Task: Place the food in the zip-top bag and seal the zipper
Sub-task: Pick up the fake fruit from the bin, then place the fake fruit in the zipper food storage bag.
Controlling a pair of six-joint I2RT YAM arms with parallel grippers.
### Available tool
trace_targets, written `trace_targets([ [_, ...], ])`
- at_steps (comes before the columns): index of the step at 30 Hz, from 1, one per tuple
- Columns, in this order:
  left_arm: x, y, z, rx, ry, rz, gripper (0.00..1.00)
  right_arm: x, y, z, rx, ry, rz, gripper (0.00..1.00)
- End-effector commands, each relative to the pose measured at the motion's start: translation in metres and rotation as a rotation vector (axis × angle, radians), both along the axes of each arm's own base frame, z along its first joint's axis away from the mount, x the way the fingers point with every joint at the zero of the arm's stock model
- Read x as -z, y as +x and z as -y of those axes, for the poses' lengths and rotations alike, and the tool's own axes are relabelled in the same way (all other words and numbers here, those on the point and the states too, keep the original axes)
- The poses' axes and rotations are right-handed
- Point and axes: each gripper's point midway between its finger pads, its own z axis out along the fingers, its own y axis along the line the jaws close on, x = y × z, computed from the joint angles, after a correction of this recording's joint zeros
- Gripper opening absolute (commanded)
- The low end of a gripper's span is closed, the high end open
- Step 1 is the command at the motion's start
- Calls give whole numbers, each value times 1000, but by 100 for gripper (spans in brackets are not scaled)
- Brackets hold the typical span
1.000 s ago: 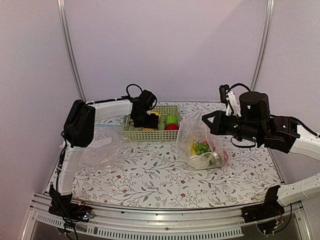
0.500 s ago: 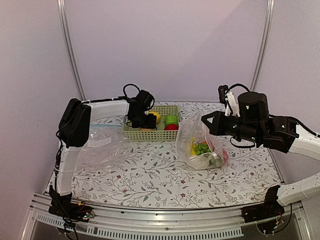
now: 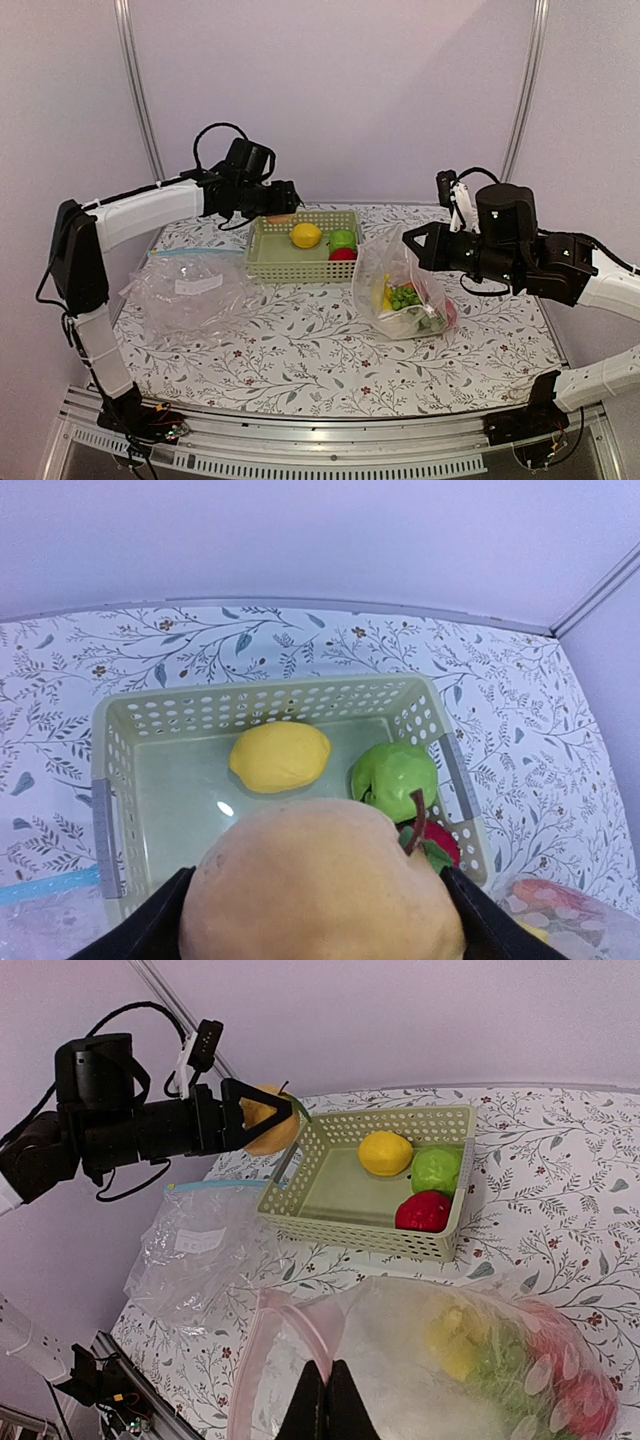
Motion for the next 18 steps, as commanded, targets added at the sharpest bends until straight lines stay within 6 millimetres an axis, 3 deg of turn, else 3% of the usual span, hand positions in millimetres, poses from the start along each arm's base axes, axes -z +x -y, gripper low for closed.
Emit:
trace_targets([
  [1, -9, -18, -7, -4, -54, 21, 65, -11, 1, -2, 2, 21, 18, 0],
  [8, -37, -61, -12, 77, -135, 57, 64, -13, -1, -1, -1, 30, 17, 0],
  [18, -97, -162, 33, 425, -301, 177, 63, -23, -4, -16, -63, 85, 26, 0],
])
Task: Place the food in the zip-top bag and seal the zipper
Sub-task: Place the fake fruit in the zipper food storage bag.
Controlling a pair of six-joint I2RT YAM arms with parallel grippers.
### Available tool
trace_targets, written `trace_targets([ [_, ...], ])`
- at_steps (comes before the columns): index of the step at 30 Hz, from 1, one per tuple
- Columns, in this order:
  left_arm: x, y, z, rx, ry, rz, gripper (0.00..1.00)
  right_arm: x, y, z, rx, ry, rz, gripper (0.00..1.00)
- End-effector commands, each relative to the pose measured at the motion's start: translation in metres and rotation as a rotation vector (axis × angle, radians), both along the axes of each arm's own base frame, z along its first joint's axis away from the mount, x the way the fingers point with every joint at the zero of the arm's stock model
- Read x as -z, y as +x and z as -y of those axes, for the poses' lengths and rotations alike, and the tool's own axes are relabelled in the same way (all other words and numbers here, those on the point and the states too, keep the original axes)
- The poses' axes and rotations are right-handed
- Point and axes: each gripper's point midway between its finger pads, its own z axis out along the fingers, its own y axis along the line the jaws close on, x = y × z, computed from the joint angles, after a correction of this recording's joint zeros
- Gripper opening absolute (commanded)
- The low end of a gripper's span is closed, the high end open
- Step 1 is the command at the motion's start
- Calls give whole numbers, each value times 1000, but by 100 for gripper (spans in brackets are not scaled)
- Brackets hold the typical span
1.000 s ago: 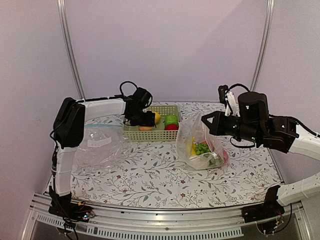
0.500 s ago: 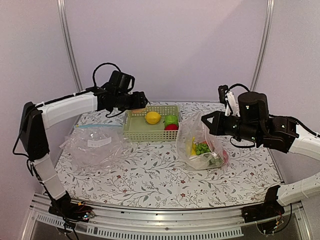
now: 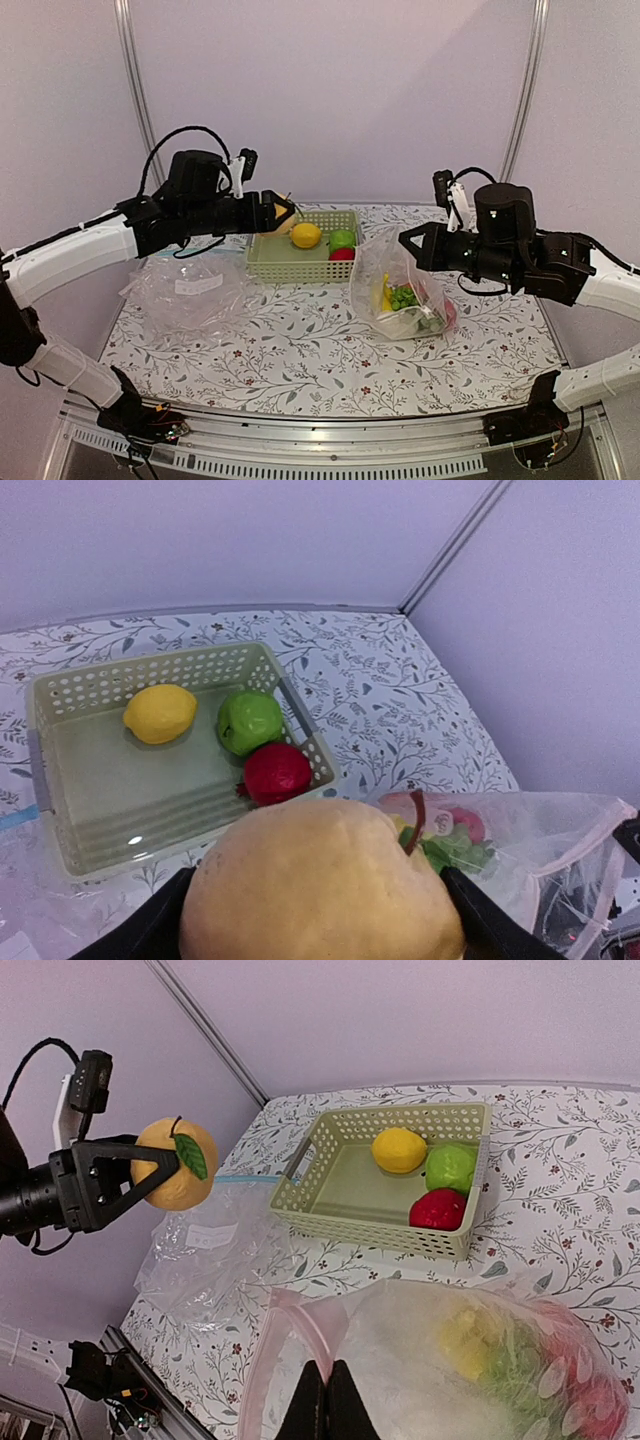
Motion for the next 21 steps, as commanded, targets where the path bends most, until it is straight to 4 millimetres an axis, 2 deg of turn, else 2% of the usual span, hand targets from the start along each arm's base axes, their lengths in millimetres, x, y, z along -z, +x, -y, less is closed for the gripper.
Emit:
trace_targets([
  [1, -35, -51, 31, 211, -104, 93, 63, -24, -2, -11, -42, 77, 32, 0],
  [5, -52, -88, 50, 319, -173, 121, 63, -29, -3, -16, -64, 84, 36, 0],
  [11, -62, -133, 87, 475, -225, 142, 63, -32, -6, -29, -106, 127, 33, 0],
  [14, -58, -141, 99, 505, -218, 136, 63, -32, -6, -30, -108, 128, 29, 0],
  [21, -43, -143, 118, 520, -203, 89, 62, -31, -7, -28, -105, 129, 28, 0],
])
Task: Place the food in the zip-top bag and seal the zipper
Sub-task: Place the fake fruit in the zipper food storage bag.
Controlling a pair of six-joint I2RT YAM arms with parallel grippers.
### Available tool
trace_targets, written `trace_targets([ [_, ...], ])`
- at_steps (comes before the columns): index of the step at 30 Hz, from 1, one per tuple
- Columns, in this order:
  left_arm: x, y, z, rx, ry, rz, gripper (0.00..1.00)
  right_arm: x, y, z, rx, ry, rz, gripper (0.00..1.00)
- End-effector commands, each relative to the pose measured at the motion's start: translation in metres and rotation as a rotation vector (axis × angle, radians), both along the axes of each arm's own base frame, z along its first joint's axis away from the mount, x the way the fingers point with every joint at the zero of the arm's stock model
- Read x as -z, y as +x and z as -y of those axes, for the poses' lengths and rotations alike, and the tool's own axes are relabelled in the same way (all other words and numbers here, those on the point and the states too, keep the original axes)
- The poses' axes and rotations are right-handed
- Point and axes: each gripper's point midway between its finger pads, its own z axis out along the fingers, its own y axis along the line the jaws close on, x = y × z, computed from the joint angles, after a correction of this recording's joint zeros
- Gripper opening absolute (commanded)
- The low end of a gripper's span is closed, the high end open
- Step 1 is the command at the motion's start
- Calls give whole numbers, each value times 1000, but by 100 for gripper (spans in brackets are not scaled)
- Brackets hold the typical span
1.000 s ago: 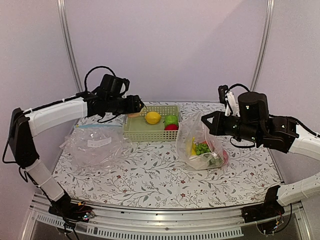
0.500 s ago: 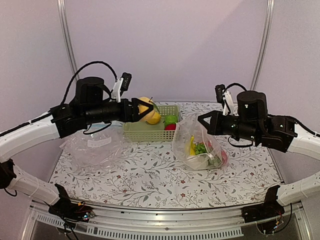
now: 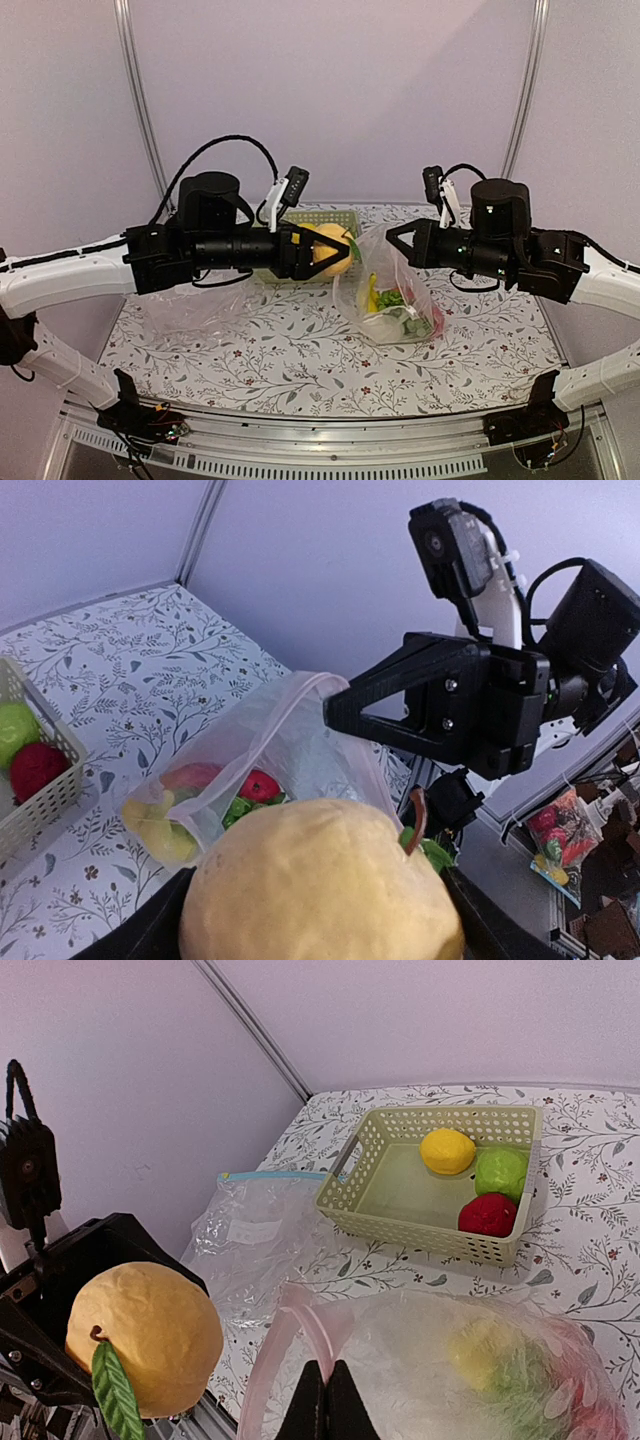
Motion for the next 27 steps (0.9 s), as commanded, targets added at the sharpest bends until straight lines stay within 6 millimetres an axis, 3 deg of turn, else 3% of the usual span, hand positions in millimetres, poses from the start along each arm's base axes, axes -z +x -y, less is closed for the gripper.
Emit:
trace_targets([
  [1, -7, -4, 18, 31, -32, 7, 62, -21, -1, -5, -10, 64, 26, 0],
  [9, -3, -12, 47, 89, -22, 12, 62, -18, 1, -7, -9, 53, 25, 0],
  [17, 31, -7, 69, 87, 43, -54, 62, -18, 0, -5, -3, 50, 28, 0],
  [27, 73, 18, 55, -21, 187, -94, 64, -21, -1, 1, 5, 48, 35, 0],
])
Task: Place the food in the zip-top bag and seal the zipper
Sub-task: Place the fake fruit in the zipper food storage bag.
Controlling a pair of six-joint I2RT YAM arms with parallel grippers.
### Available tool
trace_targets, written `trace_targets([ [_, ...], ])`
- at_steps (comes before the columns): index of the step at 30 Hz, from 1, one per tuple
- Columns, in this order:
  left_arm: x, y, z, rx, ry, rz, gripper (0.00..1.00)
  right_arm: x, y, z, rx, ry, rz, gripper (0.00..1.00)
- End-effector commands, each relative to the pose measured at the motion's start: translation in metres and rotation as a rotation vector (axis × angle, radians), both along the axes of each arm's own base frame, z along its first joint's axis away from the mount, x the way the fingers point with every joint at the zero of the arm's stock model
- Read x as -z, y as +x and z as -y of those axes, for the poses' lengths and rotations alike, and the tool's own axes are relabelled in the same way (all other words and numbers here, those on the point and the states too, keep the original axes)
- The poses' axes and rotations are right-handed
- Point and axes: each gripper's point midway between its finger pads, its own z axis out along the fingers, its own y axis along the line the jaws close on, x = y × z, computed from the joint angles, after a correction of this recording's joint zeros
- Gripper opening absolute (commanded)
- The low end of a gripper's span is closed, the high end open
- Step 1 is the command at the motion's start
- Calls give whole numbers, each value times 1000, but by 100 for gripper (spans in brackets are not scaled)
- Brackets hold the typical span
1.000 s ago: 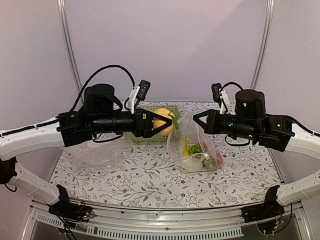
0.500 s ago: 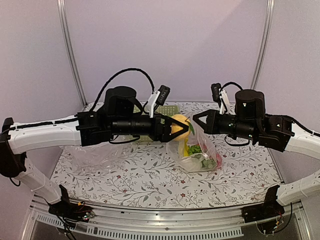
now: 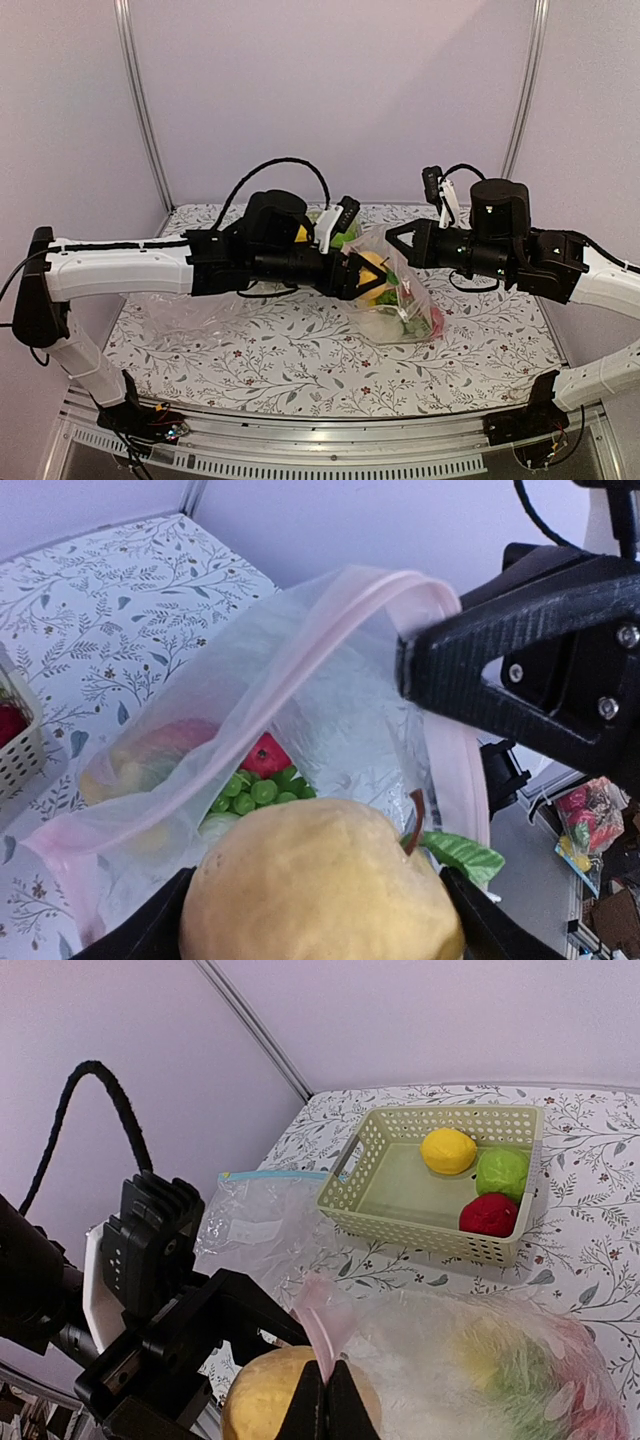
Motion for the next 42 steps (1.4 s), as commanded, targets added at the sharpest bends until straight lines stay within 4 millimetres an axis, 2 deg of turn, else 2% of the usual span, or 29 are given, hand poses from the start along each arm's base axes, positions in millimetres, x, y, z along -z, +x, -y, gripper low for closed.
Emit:
trace_targets([
  [1, 12, 16, -9, -74, 72, -9, 64, -21, -2, 2, 8, 48, 35, 0],
  [4, 21, 23, -14, -122, 110, -22, 64, -21, -2, 3, 9, 48, 36, 0],
  [8, 29, 25, -9, -136, 129, -50, 64, -21, -2, 0, 0, 48, 32, 0],
  [20, 13, 9, 29, -57, 71, -56, 71, -14, 0, -5, -4, 38, 15, 0],
  [28, 23, 5, 50, -37, 81, -82, 72, -10, 1, -7, -7, 29, 10, 0],
  [31, 34, 13, 44, -100, 136, -79, 73, -9, 1, -5, -1, 29, 11, 0],
  [36, 47, 28, 20, -224, 240, -48, 76, -7, 2, -2, 13, 25, 13, 0],
  [42, 57, 26, 17, -222, 263, -60, 83, -7, 3, -4, 14, 25, 11, 0],
])
